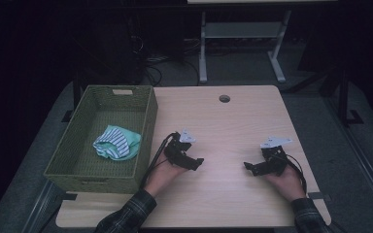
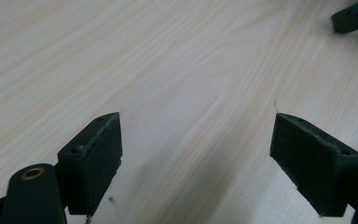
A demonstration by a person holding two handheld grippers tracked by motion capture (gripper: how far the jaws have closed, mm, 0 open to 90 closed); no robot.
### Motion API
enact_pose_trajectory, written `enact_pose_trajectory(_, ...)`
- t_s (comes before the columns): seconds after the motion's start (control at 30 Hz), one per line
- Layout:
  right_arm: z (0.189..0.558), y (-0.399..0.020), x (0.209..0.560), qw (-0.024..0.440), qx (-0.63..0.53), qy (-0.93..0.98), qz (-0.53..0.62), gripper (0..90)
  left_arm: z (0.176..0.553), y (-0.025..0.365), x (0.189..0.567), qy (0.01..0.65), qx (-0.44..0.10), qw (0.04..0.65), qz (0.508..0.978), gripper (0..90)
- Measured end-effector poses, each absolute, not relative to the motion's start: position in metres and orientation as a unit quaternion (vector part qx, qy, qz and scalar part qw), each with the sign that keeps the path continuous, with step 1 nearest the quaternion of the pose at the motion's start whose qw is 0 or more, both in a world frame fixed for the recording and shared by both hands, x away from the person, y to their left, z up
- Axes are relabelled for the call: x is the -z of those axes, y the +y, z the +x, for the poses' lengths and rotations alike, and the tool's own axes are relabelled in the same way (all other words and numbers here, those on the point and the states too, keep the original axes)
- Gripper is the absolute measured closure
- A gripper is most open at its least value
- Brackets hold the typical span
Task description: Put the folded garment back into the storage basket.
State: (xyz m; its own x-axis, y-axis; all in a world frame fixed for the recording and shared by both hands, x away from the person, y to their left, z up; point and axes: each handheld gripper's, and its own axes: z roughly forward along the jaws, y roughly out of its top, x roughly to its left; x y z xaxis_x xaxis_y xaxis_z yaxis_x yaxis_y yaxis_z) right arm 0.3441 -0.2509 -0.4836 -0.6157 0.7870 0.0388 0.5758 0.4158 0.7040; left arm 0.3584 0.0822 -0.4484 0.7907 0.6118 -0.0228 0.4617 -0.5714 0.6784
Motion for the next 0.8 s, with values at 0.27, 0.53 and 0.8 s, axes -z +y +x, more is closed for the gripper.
enact_pose_trajectory(0.27, 0.344, -0.251, 0.484, 0.153, -0.351, 0.828, 0.41, 2.5, 0.36, 0.079, 0.468, 0.296, -0.118, 0.336, 0.887, 15.6)
enact_pose_trajectory(0.53, 0.344, -0.251, 0.484, 0.151, -0.35, 0.828, 0.411, 2.5, 0.354, 0.078, 0.477, 0.294, -0.124, 0.361, 0.876, 14.8)
enact_pose_trajectory(0.8, 0.344, -0.251, 0.484, 0.152, -0.351, 0.828, 0.409, 2.5, 0.353, 0.08, 0.479, 0.292, -0.127, 0.369, 0.873, 14.7)
